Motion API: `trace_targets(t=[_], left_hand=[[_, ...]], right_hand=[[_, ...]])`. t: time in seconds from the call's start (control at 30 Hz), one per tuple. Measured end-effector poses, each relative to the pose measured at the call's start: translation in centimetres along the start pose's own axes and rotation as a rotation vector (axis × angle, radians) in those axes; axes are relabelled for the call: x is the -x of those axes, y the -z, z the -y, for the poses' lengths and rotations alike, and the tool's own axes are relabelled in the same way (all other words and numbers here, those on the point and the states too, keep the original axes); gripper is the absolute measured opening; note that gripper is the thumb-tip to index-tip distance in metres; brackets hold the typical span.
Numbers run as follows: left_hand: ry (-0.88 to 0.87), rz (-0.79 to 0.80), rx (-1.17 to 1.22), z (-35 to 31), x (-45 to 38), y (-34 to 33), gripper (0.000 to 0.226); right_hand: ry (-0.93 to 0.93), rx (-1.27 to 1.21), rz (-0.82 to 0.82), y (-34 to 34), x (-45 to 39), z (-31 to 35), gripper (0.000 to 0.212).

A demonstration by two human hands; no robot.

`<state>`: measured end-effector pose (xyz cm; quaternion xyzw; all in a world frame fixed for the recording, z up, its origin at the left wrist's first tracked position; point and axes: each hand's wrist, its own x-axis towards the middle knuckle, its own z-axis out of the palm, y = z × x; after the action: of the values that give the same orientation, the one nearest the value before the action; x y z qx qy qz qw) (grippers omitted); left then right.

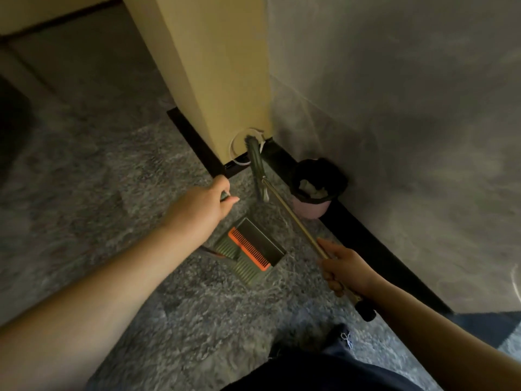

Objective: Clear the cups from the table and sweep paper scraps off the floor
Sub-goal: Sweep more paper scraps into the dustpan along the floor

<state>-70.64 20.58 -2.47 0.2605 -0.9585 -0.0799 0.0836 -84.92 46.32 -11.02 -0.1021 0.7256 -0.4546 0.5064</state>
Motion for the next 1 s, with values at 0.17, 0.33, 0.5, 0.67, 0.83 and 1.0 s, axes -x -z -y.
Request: trace_targets(t=[0.17,0.33,0.5,0.67,0.83,1.0], left_hand=[[0.177,0.01,0.105,4.0,5.0,-3.3,0.026],[0.533,0.091,0.229,6.6,8.0,-6.2,0.033],[0.724,0.305,0.368,8.3,9.3,-8.8,0.041],[0.86,0.296,0.709,8.6,11.2,-11.1,0.033],[0.887,0.247,0.742,9.7,11.6,-12.5,0.029],[0.936,0.246,0.636,9.8,11.9,-12.8,0.042]], right_hand=[[-0.023,0.072,0.083,-3.9,-1.4,0.5,0.042],[-0.082,0.078,0.134,-6.2,-3.2,0.8,0.049],[-0.156,0.17,0.229,-7.4,-6.0,1.4,0.051],[-0.217,0.243,0.324,-7.7,-9.1,2.5,0.034],[-0.287,0.226,0.378,-7.7,-11.8,3.2,0.043],[-0.3,0.287,0.424,-7.8,-14.4,4.4,0.056]])
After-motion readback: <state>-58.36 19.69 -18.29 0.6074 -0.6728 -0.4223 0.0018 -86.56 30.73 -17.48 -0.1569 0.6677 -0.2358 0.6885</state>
